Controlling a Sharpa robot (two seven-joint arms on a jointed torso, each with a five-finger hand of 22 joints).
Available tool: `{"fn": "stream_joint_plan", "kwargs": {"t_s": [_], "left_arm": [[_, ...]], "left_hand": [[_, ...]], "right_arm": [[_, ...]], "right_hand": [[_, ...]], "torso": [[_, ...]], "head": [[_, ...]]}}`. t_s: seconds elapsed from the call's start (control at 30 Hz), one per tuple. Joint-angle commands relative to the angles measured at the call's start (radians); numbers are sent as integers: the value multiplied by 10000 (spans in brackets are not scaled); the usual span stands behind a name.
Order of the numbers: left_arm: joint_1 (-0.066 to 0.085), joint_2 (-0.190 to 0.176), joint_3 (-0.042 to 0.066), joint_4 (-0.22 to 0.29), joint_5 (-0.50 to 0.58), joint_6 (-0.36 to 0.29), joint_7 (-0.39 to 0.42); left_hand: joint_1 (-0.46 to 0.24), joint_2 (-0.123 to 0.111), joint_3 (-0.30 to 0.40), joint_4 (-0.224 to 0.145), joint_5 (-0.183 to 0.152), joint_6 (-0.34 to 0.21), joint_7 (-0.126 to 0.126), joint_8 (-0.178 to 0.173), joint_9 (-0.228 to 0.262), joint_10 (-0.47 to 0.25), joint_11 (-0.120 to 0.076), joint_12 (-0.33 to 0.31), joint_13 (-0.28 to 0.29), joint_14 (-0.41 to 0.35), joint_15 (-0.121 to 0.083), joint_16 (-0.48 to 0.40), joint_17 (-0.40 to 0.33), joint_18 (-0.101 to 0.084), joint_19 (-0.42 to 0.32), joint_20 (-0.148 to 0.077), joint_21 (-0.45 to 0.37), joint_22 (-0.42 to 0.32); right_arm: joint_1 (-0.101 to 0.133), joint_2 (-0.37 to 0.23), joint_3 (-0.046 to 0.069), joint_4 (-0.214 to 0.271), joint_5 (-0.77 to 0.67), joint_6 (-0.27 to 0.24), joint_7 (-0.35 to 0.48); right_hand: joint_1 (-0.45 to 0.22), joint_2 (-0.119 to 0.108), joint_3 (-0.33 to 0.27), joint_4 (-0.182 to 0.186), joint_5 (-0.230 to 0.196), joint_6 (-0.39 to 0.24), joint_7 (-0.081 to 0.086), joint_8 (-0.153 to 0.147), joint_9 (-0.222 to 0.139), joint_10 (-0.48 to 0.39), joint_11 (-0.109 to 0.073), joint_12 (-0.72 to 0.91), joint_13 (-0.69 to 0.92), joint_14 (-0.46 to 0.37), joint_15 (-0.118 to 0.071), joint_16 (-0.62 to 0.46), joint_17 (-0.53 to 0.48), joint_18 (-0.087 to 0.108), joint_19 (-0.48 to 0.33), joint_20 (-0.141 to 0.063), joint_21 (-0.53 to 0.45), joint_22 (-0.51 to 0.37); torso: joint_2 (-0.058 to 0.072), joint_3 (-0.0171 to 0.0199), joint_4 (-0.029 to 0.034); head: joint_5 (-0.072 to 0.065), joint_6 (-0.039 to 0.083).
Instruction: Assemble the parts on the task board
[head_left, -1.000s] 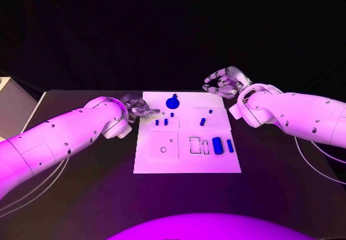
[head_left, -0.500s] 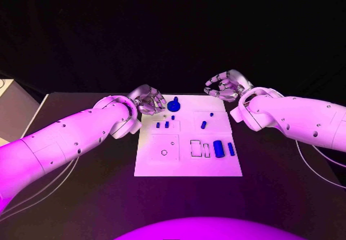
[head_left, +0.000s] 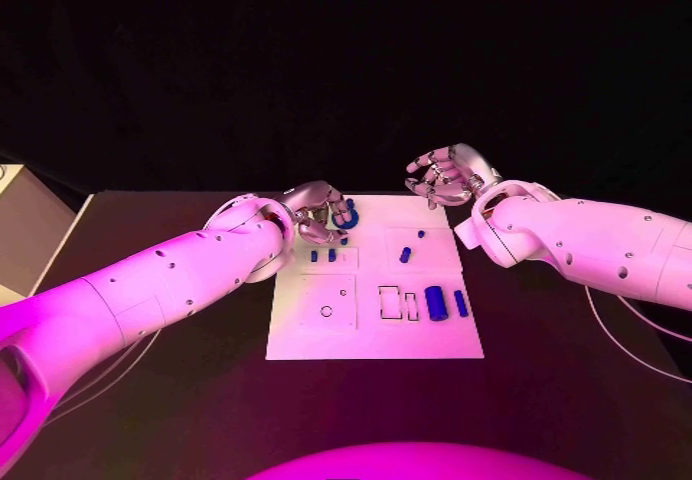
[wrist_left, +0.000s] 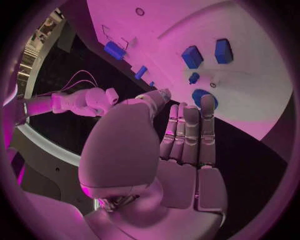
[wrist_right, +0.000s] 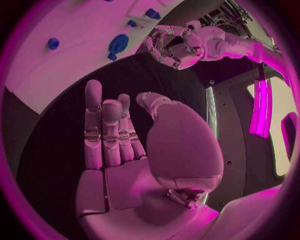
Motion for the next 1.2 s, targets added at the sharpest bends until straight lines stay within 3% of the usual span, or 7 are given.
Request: {"fn": "stream_joint_plan", "kwargs": {"t_s": [0.03,0.3,0.33,0.47,0.53,0.7,1.2], "left_arm": [[37,176,-42,-175,-1308,749,-136],[62,455,-116,-601,-1645,1293,-361],[63,488,-121,-654,-1660,1297,-362],[63,622,-135,-826,-1699,1146,-376],[63,686,-141,-907,-1711,1015,-414],[63,758,-147,-1009,-1719,840,-479],[70,869,-150,-1076,-1673,1043,-714]], "left_hand": [[-135,-8,-87,-27,-68,129,-28,-73,-53,-91,22,-123,-93,131,13,185,46,101,63,33,66,32],[-133,130,14,-211,-47,422,-24,-242,-209,41,35,-368,-346,541,23,731,350,99,250,47,258,171],[-139,135,30,-228,-47,446,-24,-262,-224,73,30,-387,-369,567,19,774,354,94,282,44,296,202],[-141,142,59,-259,-49,468,-17,-301,-249,101,26,-427,-407,561,14,810,306,94,297,39,324,224],[-137,148,76,-275,-46,470,-14,-321,-262,106,27,-447,-424,595,13,848,343,83,342,36,375,271],[-139,172,114,-302,-46,484,11,-361,-287,136,22,-481,-459,638,9,909,361,72,397,31,442,331],[-117,283,316,-478,-55,465,-52,-561,-399,213,45,-611,-599,786,23,1162,386,16,636,33,768,621]], "right_arm": [[0,33,4,-2,101,-86,328],[12,56,5,34,104,-64,283],[15,56,5,45,96,-51,268],[26,73,6,70,85,-22,276],[33,80,6,75,105,-14,314],[46,85,7,77,151,-11,367],[68,113,8,79,180,13,384]], "right_hand": [[0,-83,51,-32,68,77,15,-13,25,122,-38,-152,-164,101,-3,-235,-93,112,144,-15,-189,-193],[-38,-95,93,-91,69,67,21,-32,50,107,-28,-325,-320,42,3,-701,-387,105,225,-15,-388,-391],[-53,-102,127,-119,58,63,41,-42,64,25,-9,-487,-440,-165,30,-1287,-853,103,186,0,-547,-525],[-144,-100,271,-175,51,113,112,-66,118,-170,95,-1268,-1080,-495,139,-2239,-1053,96,-28,117,-1232,-1129],[-225,-142,404,-249,41,164,207,-115,162,-150,213,-2197,-1987,-748,298,-3293,-1310,126,-240,244,-1924,-1804],[-366,-110,500,-372,62,264,275,-212,212,90,325,-3388,-3330,-617,390,-4528,-1614,108,-112,379,-2583,-2674],[-410,-89,480,-476,66,303,282,-272,227,274,331,-3700,-3787,-462,399,-4931,-1629,105,31,392,-2782,-3025]], "torso": [[39,-2,-17],[95,14,-52],[108,16,-55],[141,23,-83],[142,25,-90],[160,35,-96],[154,30,-90]], "head": [[36,24],[25,69],[22,74],[29,107],[24,111],[40,137],[-13,59]]}}
